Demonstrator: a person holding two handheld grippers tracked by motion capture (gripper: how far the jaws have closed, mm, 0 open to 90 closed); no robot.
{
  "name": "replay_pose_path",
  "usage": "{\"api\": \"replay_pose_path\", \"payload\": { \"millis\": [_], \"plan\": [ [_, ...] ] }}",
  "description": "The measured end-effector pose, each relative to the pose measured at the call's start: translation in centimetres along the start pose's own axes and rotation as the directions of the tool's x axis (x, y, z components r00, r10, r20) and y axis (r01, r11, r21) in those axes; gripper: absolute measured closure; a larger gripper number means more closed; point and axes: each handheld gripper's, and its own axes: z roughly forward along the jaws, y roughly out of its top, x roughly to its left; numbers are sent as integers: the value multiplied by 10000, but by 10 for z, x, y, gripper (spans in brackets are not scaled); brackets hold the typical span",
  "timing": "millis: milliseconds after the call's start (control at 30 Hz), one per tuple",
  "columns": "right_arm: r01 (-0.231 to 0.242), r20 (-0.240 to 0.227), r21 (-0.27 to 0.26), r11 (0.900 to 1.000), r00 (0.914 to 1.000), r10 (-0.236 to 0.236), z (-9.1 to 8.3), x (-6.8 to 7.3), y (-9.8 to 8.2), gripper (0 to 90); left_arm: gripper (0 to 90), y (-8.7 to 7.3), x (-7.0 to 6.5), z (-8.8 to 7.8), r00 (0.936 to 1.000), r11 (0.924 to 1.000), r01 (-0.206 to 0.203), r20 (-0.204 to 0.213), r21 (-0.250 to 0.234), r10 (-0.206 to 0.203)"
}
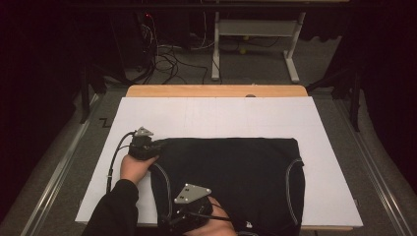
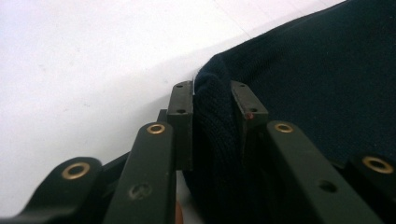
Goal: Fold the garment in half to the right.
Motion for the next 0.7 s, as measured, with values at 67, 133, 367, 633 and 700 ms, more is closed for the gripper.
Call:
{"api": "replay_pose_path", "payload": {
  "millis": [67, 133, 367, 633, 700],
  "plan": [
    [196, -80, 118, 9997, 9998, -195, 4, 6, 3, 100, 689, 0, 0, 0, 10000, 10000, -38, -33, 3, 38],
    [299, -194, 194, 9994, 9994, -295, 7, 11, 5, 111, 689, 0, 0, 0, 10000, 10000, -4, -29, -1, 4],
    [693, -464, 814, 9943, 9968, -656, 22, 26, 7, 152, 688, 0, 0, 0, 10000, 10000, 40, -5, 7, -40],
    [1072, -195, 1245, 9864, 9942, -1056, 33, 34, 3, 206, 687, 0, 0, 0, 10000, 10000, 75, 5, 6, -75],
    [1279, 202, 1247, 9839, 9911, -1314, 34, 38, 1, 264, 687, 0, 0, 0, 10000, 10000, 90, 11, 8, -90]
  ]
}}
